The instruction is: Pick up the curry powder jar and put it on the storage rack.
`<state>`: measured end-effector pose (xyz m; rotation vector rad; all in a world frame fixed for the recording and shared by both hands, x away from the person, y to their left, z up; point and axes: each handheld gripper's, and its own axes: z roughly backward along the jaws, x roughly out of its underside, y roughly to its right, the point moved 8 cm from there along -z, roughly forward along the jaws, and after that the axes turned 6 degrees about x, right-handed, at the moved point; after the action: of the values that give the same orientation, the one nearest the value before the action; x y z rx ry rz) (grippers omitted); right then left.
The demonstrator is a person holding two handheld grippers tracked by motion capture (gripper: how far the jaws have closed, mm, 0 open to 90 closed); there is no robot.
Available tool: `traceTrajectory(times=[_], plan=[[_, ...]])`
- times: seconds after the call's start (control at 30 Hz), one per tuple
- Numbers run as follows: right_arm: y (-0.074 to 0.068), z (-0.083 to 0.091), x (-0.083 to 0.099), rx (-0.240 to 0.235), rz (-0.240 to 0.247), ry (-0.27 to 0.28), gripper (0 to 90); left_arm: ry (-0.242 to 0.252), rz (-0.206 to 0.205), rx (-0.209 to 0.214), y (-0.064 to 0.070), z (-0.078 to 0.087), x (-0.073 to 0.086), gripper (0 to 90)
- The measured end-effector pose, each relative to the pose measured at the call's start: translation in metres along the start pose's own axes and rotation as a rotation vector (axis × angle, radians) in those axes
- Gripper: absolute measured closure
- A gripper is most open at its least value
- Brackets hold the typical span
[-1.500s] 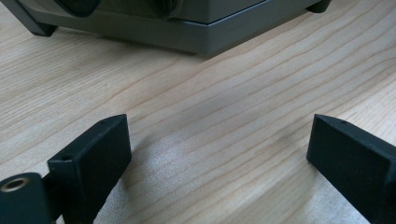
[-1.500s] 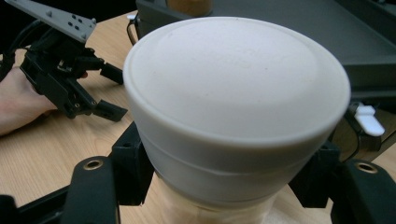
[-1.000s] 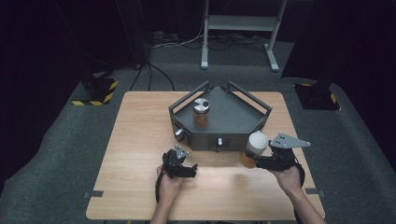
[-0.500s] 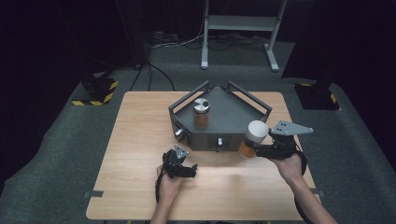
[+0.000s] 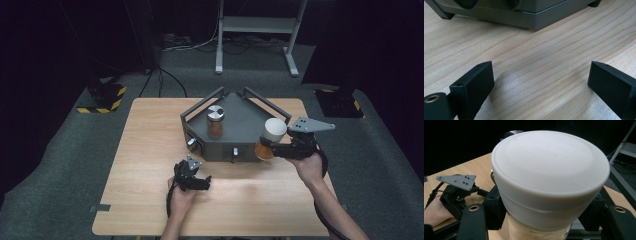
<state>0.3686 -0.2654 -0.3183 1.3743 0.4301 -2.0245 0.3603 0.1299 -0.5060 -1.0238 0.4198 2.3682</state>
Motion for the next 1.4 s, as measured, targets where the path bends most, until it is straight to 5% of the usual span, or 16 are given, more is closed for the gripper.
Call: traceTrajectory(times=[0.8,1.4], plan=[[0.004,-0.036,-0.039,0.050,-0.003,-0.023,35.4,0.001,0.005,0.002,0.000,0.000,0.000,7.3],[0.007,-0.077,-0.042,0.119,-0.028,-0.077,35.3,0.002,0.005,0.001,0.000,0.000,0.000,7.4]])
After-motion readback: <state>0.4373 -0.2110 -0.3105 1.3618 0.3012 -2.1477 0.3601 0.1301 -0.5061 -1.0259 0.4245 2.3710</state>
